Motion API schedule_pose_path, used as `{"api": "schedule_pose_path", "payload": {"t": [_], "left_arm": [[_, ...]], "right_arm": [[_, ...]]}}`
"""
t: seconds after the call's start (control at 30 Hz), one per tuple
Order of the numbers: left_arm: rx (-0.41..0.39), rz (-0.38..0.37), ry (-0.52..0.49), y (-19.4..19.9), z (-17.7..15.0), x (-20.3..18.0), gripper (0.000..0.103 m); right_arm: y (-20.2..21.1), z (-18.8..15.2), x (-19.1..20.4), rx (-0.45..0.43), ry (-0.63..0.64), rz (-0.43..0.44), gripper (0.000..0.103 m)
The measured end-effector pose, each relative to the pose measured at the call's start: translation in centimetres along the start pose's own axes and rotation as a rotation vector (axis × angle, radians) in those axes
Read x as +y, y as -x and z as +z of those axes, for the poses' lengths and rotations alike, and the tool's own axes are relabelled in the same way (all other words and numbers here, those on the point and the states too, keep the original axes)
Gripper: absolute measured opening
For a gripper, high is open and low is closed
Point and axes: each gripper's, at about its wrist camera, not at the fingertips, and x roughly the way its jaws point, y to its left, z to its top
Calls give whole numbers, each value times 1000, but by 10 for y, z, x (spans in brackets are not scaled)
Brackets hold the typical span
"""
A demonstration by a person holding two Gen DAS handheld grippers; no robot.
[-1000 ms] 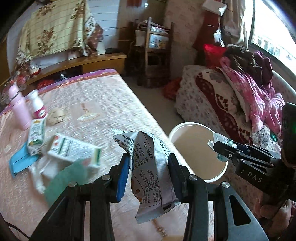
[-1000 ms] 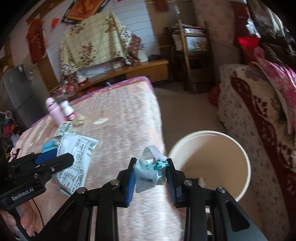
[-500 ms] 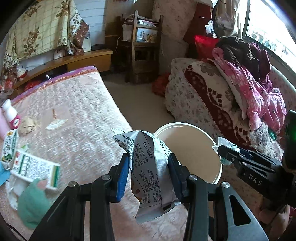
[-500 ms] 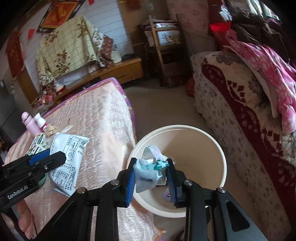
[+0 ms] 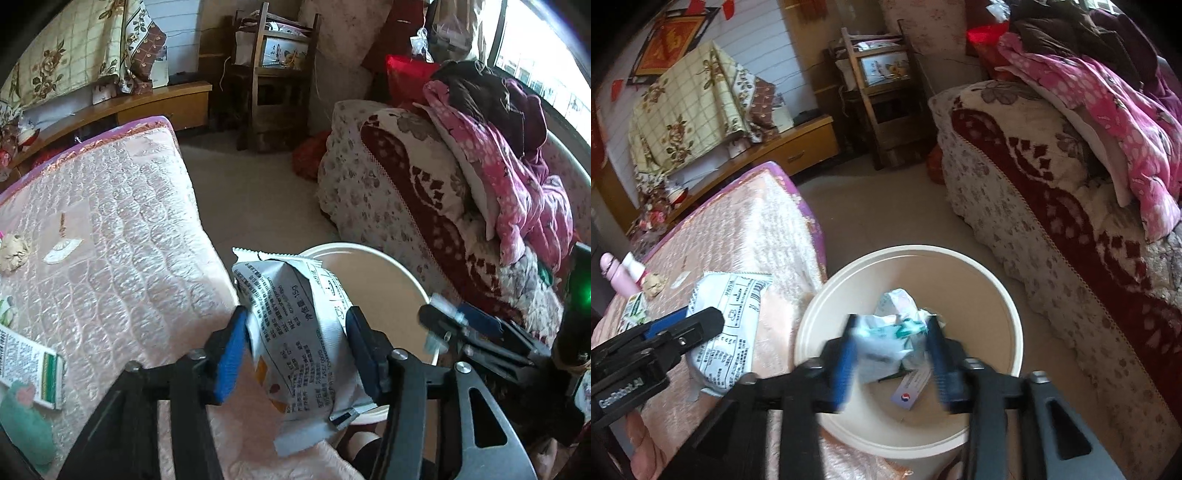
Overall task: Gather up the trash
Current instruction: 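Carry wrapper and tissue over the white bucket and open both tools, then move both open tools back to the trash on the bed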
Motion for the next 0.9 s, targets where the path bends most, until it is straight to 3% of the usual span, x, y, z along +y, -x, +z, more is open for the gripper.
{"api": "schedule_pose_path", "payload": {"t": [0.03, 0.47, 0.9], "left_arm": [[1, -5, 6, -2, 1, 1, 61], [7, 2, 54, 14, -7, 21, 65], [-74, 112, 36, 81, -31, 48, 68]], "right_arm": [[-1, 0, -2, -2, -13, 4, 82], [-3, -1, -12, -2, -72, 25, 82], [21, -15, 37, -13, 30, 31, 82]]}}
